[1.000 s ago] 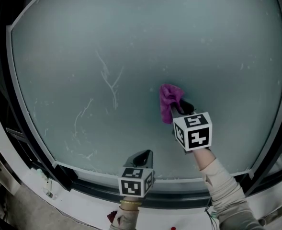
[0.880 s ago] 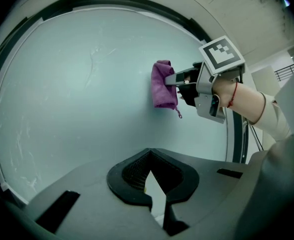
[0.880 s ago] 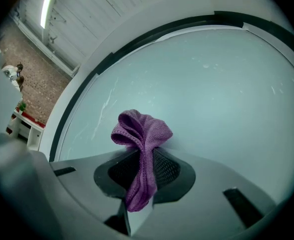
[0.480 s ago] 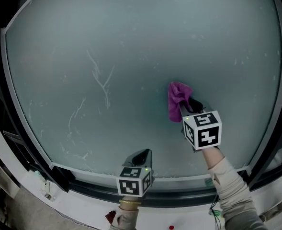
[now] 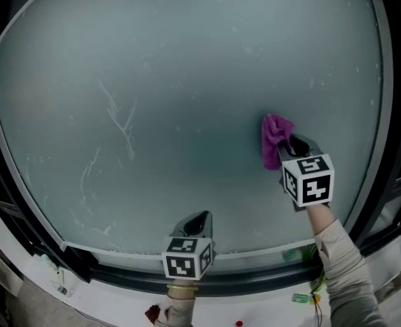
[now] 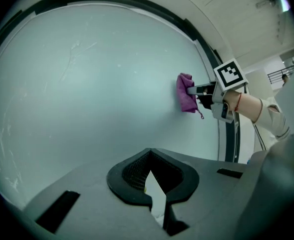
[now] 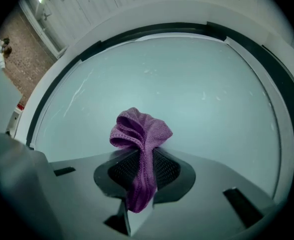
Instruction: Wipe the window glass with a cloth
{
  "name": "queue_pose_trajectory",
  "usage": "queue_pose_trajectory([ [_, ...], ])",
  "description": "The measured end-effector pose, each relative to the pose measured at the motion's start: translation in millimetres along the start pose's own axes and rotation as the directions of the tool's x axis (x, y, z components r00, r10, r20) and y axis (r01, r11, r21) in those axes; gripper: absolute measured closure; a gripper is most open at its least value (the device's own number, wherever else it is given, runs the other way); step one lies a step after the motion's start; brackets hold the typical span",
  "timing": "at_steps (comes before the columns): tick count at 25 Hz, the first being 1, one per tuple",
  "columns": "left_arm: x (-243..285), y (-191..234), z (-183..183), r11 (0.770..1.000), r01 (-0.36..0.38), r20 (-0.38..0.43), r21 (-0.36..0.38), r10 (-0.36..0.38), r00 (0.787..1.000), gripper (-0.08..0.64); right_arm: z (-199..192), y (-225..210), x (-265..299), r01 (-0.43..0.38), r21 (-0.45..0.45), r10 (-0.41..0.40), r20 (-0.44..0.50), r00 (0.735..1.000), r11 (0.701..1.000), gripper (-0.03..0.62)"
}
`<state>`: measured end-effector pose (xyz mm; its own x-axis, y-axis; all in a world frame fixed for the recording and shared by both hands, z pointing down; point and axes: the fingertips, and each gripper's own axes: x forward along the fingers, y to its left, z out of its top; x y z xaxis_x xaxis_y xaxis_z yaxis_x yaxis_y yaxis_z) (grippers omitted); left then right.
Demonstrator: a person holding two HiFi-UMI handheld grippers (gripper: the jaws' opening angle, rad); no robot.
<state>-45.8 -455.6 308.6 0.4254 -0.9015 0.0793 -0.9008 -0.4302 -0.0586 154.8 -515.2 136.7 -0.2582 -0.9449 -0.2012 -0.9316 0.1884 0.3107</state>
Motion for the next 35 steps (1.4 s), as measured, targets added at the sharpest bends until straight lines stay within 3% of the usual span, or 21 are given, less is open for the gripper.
queue_pose_trajectory([
  [10,14.7,-16.6,-1.1,0.999,0.033,0.005,-0.005,-0.033,0.999,0.555,-21.5,-72.6,-23.2,0.123,-0.022,-0.124,-0.044,0.991,0.992,0.528],
  [17,18.8,-19.8,1.6,0.999,0.046,0.011,-0.001,-0.045,0.999,0.555,-32.0,-95.6,-31.2,0.175,-0.026,-0.176,-0.067,0.982,0.984,0.528],
  [26,13.5,-18.9,3.9,0.999,0.039,0.016,0.01,-0.039,0.999,0.555,-21.2,-71.7,-47.3,0.14,0.003,-0.14,-0.019,0.99,0.99,0.528],
  [35,-4.0,-3.1,-2.3,1.0,-0.004,0.011,0.0,0.004,1.0,0.555,-3.1,-3.6,-56.8,0.006,0.04,-0.009,0.057,0.998,0.999,0.528],
])
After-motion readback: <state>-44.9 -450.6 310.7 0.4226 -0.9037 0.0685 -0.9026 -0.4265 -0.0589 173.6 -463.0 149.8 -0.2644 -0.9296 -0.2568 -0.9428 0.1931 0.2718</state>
